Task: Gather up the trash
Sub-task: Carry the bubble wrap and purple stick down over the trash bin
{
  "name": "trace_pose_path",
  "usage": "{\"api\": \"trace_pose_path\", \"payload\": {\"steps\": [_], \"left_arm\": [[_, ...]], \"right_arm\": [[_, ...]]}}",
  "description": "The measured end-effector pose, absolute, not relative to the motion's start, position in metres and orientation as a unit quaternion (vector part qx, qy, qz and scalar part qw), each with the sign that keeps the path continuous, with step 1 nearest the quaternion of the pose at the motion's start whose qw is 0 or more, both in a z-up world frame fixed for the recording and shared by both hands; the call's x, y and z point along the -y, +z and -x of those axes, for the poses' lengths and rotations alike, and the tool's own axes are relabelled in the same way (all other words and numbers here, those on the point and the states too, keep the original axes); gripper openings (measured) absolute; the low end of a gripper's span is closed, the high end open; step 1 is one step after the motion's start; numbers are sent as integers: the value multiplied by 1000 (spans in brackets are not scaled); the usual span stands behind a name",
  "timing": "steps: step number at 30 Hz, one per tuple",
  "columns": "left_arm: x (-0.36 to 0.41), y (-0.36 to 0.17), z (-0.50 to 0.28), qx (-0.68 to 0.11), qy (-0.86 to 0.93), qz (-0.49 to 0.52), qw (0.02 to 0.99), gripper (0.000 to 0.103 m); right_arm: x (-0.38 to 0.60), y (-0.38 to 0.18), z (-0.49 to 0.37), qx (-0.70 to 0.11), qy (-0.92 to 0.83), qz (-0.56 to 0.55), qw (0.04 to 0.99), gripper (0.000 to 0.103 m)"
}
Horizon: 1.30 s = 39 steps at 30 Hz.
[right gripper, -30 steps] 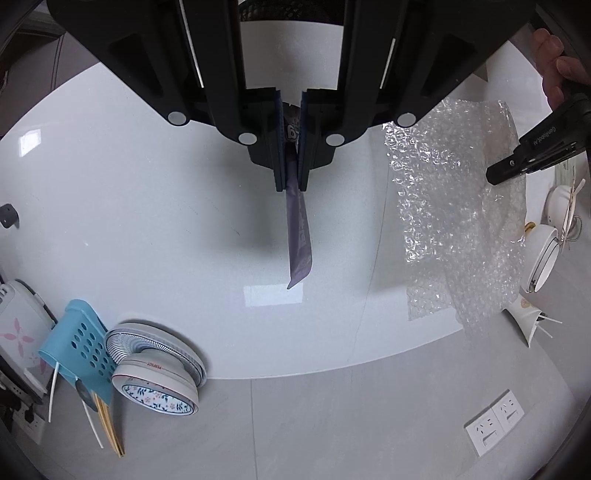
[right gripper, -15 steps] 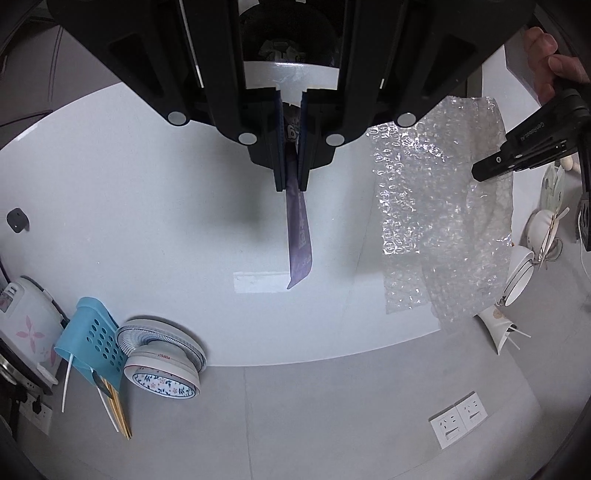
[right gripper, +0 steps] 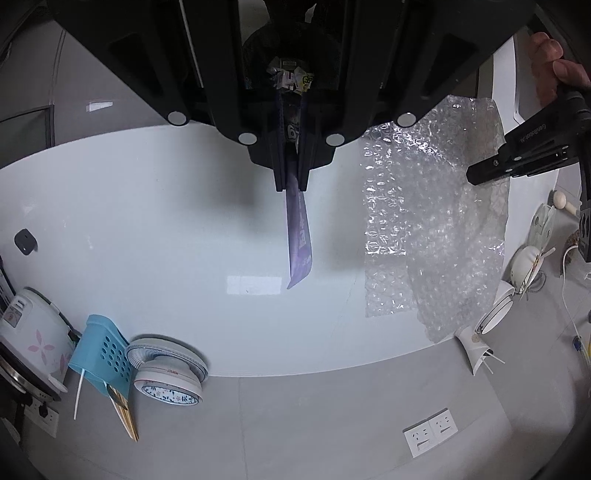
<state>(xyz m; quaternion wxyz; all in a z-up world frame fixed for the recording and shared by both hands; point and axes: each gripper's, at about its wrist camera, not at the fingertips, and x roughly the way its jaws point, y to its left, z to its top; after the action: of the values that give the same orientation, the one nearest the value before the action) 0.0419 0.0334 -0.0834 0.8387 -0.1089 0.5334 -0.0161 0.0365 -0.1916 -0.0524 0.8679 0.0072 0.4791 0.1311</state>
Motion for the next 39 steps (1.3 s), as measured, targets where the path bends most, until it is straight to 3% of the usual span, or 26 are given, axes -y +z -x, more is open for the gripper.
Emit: {"api": "trace_pose_path", "payload": {"steps": [19, 39], "left_arm": [[3, -150, 51, -563, -31, 111, 819, 6], [0, -275, 84, -612, 1, 133, 780, 6]], "right_arm": [[222, -116, 49, -499, 158, -9, 852, 5], [217, -226, 84, -536, 190, 24, 822, 5]]}}
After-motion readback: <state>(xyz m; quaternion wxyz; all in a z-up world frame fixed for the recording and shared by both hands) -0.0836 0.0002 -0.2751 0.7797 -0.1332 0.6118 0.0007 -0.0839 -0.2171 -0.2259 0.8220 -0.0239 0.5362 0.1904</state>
